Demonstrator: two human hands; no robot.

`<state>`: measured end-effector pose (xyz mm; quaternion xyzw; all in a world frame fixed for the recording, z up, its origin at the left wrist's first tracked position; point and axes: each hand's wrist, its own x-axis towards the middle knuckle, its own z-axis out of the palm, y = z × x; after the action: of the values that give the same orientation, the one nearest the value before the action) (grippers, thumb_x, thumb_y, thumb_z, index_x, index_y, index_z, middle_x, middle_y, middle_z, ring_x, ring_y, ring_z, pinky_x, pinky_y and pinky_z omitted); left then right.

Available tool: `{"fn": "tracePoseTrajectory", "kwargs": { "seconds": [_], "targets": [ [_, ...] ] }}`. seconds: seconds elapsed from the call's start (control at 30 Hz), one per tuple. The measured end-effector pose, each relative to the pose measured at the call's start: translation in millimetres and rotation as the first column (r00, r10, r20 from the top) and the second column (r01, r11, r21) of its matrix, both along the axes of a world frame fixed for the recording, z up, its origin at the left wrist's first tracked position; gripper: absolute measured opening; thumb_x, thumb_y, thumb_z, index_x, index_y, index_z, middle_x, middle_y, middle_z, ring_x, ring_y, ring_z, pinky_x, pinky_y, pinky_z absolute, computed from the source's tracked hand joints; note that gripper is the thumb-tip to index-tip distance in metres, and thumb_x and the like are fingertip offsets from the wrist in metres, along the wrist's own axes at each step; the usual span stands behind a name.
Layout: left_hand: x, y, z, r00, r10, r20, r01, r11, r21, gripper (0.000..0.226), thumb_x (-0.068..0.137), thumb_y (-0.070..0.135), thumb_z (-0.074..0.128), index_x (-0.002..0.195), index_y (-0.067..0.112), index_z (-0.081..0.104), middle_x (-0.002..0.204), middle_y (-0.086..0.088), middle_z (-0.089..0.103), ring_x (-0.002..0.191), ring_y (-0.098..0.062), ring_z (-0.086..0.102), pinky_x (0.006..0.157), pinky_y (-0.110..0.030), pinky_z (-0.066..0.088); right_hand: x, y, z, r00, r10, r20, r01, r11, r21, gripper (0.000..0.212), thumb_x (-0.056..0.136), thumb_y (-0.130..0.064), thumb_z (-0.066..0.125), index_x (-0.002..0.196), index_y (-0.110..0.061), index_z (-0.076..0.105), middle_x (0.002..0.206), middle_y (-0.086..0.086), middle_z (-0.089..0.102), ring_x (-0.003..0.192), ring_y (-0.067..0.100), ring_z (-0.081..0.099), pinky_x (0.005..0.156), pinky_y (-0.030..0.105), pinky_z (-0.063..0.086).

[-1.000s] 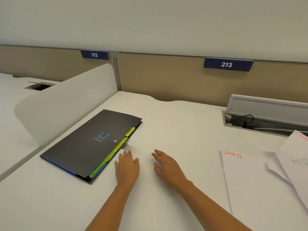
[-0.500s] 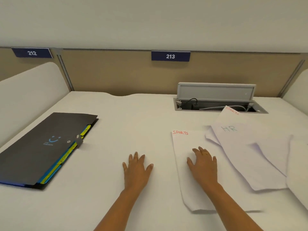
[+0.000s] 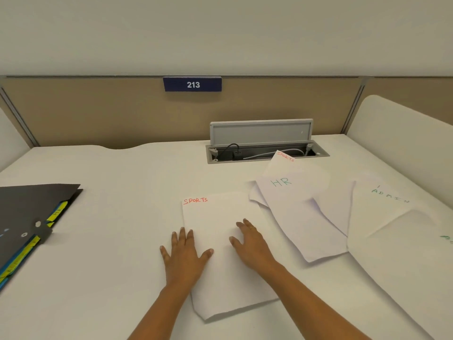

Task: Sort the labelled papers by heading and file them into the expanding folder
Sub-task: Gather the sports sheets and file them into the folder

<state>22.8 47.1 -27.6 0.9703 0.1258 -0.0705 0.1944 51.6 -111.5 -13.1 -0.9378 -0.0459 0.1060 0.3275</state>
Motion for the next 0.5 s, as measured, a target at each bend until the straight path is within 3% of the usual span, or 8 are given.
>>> {"fn": "tracePoseTrajectory", "kwargs": {
  "seconds": [0.27,0.37,0.43,0.5],
  "targets": [
    [6,19,0,1.000,0.016,-0.001,-0.016,0.999,0.035,0.075,0.092,0.057,0.034,0.150,0.018,0.007,0.159,0.002,-0.003,0.146,-0.020,-0.008,0.116,-0.049,-0.002,53,-29,4,0.985,0.089,0.150,-0.038,0.950,-0.311,0.054,0.099,-0.022,0.039,0.147,-0.007,0.020,0.157,0.008,0.012,0.145,0.019,0.013,0.114,0.027,0.017],
    [5,27,-1,1.000,0.023,0.021,-0.023,0.999,0.028,0.075,0.092,0.057,0.035,0.150,0.019,0.008,0.159,0.003,-0.002,0.146,-0.019,-0.007,0.117,-0.047,-0.002,71,-31,7,0.975,0.104,0.198,-0.007,0.900,-0.437,0.050,0.096,-0.008,0.038,0.144,-0.005,0.027,0.152,0.012,0.027,0.141,0.021,0.024,0.112,0.028,0.023],
    [4,32,-3,0.999,0.021,0.042,-0.022,0.999,0.025,0.075,0.092,0.057,0.035,0.150,0.019,0.008,0.159,0.003,-0.001,0.146,-0.018,-0.007,0.117,-0.044,-0.003,83,-32,7,0.913,0.183,0.366,0.056,0.830,-0.555,0.043,0.077,-0.008,0.066,0.118,0.000,0.057,0.118,0.016,0.059,0.113,0.027,0.055,0.090,0.035,0.045],
    [4,37,-6,0.998,0.018,0.066,-0.019,1.000,0.021,0.075,0.092,0.057,0.035,0.150,0.018,0.008,0.159,0.003,0.000,0.146,-0.018,-0.007,0.118,-0.043,-0.003,90,-37,8,0.858,0.265,0.441,0.138,0.707,-0.694,0.039,0.039,-0.012,0.086,0.074,-0.008,0.070,0.075,0.008,0.065,0.075,0.025,0.063,0.062,0.033,0.049]
  ]
}}
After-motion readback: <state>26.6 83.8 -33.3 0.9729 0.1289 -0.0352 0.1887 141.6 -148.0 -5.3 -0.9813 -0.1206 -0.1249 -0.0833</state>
